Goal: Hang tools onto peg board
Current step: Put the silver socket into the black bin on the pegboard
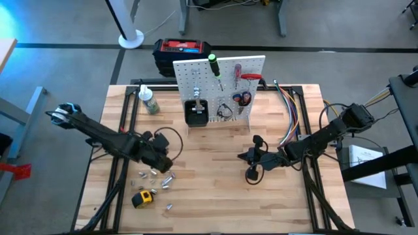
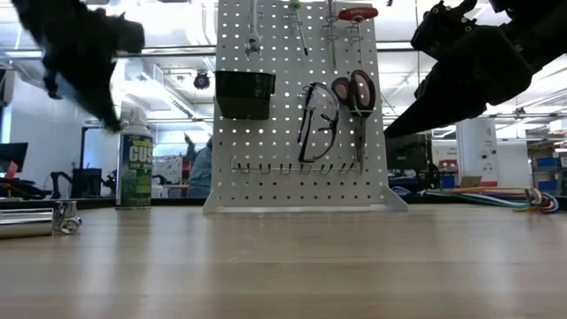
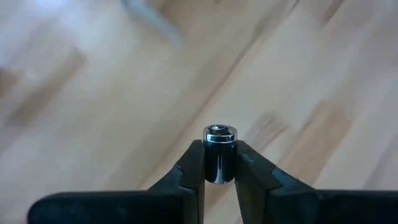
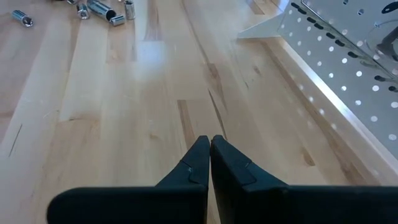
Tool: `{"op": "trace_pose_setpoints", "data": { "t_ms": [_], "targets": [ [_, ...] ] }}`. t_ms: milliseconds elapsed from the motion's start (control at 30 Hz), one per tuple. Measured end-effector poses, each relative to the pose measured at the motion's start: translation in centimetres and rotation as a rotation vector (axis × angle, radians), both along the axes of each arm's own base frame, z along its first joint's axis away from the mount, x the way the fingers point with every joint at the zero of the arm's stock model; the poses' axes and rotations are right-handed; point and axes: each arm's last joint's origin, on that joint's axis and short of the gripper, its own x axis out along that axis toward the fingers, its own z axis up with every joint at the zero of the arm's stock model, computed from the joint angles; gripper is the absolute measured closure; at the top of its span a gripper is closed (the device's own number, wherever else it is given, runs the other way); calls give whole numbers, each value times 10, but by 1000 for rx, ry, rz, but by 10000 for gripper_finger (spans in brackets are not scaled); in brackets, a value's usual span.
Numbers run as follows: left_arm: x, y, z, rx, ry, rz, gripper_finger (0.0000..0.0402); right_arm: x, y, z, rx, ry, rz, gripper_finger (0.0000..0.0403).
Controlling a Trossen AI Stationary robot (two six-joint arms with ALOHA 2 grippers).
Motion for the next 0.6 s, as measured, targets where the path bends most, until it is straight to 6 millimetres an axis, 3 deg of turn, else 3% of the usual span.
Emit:
{"op": "trace_pose_setpoints", "data": {
  "t_ms": [367,600],
  "targets": [
    [3,8,91,214,-336,12,358,0,-1,0,-15,2,-5,403],
    [26,12,110,353,-291,-37,358,0,-1,-1,-23,4,-1,403]
  ]
}}
